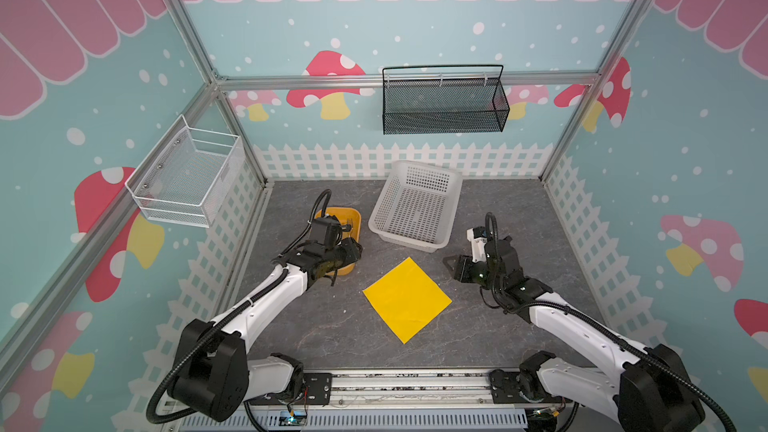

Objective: Place the utensils on the paper napkin and roll it up
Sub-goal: 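Release the napkin and lift both grippers away from it, then grasp the fork in the yellow tray with the left gripper while the right hovers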

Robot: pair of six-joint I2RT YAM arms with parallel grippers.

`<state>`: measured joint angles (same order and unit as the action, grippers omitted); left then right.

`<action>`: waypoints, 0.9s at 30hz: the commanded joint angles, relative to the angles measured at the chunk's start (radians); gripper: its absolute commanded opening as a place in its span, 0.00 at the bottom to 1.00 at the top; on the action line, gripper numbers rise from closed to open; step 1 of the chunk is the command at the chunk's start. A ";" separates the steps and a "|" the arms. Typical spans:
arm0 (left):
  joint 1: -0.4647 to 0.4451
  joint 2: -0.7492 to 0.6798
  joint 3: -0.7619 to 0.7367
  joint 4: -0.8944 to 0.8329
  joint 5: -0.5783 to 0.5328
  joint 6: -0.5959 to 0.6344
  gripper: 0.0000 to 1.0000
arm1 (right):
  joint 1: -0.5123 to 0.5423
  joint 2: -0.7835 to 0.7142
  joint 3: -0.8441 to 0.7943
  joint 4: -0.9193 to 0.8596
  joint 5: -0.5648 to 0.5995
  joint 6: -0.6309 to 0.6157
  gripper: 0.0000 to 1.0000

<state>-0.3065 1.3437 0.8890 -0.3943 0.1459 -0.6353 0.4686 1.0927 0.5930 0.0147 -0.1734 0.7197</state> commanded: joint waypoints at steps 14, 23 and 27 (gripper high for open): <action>0.029 0.145 -0.026 -0.173 0.092 0.046 0.53 | -0.107 0.148 0.214 -0.122 -0.045 -0.133 0.51; 0.020 -0.159 -0.299 -0.232 0.057 -0.118 0.52 | -0.155 0.248 0.339 -0.262 -0.057 -0.226 0.51; 0.020 -0.321 -0.340 -0.236 0.054 -0.159 0.53 | -0.159 0.261 0.358 -0.264 -0.042 -0.252 0.51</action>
<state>-0.2848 1.0946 0.5598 -0.6025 0.2237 -0.7269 0.3138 1.3434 0.9218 -0.2089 -0.2199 0.5167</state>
